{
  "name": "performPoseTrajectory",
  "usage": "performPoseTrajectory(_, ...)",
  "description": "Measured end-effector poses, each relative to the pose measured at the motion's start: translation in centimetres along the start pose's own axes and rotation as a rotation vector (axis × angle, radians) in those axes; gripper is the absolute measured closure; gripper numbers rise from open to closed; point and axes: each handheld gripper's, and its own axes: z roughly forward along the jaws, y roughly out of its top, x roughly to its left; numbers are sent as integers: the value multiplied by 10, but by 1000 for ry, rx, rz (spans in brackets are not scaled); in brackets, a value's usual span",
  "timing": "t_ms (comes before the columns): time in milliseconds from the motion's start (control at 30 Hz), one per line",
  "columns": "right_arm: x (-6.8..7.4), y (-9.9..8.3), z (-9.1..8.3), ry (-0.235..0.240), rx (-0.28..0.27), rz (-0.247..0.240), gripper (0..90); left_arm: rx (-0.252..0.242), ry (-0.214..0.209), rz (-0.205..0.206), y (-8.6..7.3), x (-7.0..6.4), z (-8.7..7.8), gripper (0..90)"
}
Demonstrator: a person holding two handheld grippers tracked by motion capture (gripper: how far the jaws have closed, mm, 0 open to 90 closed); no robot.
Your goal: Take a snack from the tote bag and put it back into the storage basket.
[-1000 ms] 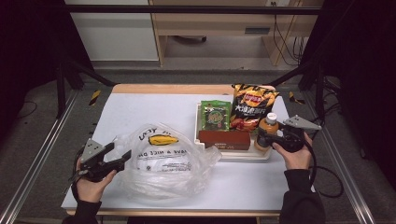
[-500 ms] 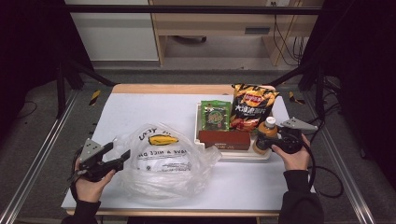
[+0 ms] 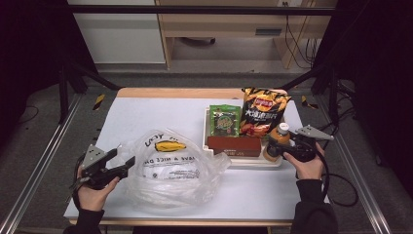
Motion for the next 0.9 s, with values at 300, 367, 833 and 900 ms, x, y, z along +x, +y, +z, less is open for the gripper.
performPoseTrajectory(300,10,-5,-21,-47,-45,-1,170,-12,5,-12,1,4,-5,244)
performPoseTrajectory(367,13,-9,-26,-38,-58,3,169,-14,8,-16,1,6,-6,241)
performPoseTrajectory(833,21,-38,-57,-56,-71,-7,202,-30,21,-35,-1,19,-11,261)
performPoseTrajectory(900,20,-41,-60,-65,-66,-11,207,-38,25,-37,-1,21,-12,268)
